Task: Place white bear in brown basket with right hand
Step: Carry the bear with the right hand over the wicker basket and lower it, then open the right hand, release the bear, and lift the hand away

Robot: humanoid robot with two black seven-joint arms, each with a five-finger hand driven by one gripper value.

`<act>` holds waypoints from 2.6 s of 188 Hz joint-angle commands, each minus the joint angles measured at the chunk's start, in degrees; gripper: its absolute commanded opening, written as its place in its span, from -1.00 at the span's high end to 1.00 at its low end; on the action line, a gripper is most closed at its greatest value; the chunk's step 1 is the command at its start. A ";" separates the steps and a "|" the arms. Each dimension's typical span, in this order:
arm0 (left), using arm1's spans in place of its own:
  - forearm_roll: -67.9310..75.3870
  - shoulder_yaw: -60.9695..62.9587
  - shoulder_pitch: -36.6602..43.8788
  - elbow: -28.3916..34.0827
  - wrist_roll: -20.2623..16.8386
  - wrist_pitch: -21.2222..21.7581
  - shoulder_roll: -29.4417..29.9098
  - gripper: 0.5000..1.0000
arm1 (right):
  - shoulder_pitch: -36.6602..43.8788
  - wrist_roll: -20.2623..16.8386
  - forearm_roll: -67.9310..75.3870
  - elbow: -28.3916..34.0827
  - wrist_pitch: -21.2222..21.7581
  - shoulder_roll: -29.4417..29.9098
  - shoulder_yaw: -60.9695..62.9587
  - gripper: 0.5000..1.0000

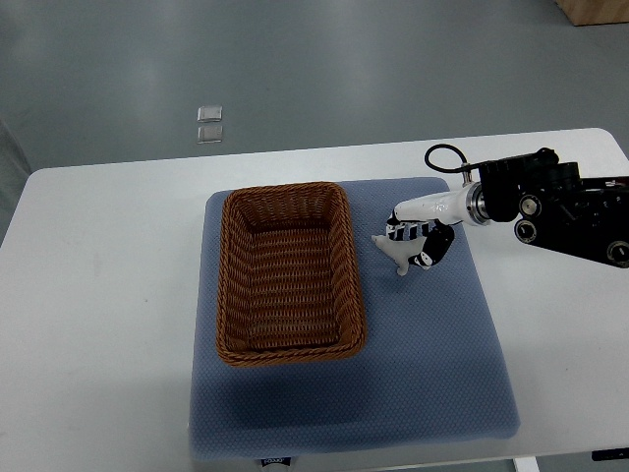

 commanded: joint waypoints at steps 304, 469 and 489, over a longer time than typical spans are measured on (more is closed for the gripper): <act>0.00 0.00 0.03 -0.03 0.00 0.00 0.00 -1.00 | 6.20 0.17 -1.84 -9.68 -0.59 22.80 0.61 1.00; 0.00 0.00 0.03 0.05 0.00 0.00 0.00 -1.00 | 5.15 0.43 -2.20 -11.35 -0.50 23.33 0.70 -0.45; 0.00 0.00 0.03 -0.03 0.00 0.00 0.00 -1.00 | 5.41 0.43 -1.76 -11.09 -0.15 22.89 0.79 -0.58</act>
